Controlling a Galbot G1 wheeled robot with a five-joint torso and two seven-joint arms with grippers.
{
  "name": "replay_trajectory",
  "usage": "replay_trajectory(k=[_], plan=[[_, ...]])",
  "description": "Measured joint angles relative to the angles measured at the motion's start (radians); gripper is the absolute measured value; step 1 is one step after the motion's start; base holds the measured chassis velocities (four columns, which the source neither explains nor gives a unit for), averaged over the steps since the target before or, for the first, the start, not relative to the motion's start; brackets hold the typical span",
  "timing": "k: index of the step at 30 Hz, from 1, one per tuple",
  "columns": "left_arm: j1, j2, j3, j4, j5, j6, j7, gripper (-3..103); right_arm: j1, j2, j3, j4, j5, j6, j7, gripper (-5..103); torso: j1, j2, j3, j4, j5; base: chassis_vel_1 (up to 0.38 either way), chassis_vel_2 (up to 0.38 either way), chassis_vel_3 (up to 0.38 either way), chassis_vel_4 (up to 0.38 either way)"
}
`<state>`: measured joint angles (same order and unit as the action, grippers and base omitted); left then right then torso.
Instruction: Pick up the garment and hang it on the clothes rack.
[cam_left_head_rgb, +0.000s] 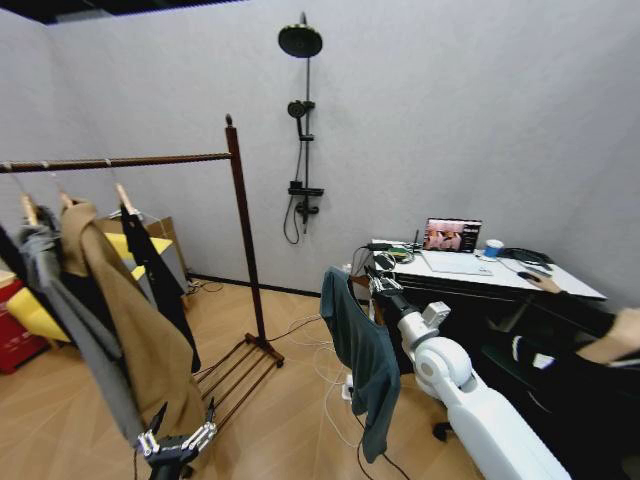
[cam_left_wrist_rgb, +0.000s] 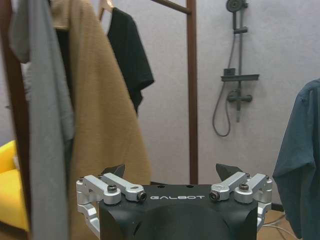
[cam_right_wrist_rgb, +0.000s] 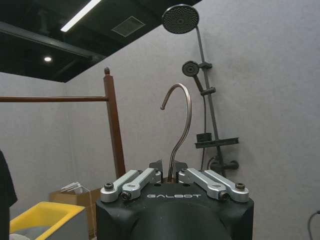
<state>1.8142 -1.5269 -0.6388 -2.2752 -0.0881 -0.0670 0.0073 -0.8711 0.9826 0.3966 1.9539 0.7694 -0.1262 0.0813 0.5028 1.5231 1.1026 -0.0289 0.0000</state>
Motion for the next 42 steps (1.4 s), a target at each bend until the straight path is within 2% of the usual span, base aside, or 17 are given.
replay_trajectory(k=[14,22,28,42], plan=[[0.0,0.0,0.0,0.0,0.0,0.0,0.0,100,0.005,-0.023,0.023,0.014,-0.002,0.006,-0.017,10,0.0,0.0,0.0,0.0001,-0.0001,0.122,0.123,0.125,0.117],[0.0,0.0,0.0,0.0,0.0,0.0,0.0,100,0.009,-0.031,0.043,0.002,-0.015,-0.024,-0.008,10,0.0,0.0,0.0,0.0005,0.0001,0.105,0.084,0.108,0.109],[0.0,0.0,0.0,0.0,0.0,0.0,0.0,100,0.026,-0.031,0.029,0.001,-0.019,-0.025,-0.01,10,0.0,0.0,0.0,-0.0004,0.0,0.0,0.0,0.0,0.0],[0.0,0.0,0.0,0.0,0.0,0.0,0.0,100,0.075,-0.007,-0.023,-0.012,-0.034,-0.025,-0.013,10,0.0,0.0,0.0,0.0001,-0.0002,-0.136,0.153,0.149,-0.15]])
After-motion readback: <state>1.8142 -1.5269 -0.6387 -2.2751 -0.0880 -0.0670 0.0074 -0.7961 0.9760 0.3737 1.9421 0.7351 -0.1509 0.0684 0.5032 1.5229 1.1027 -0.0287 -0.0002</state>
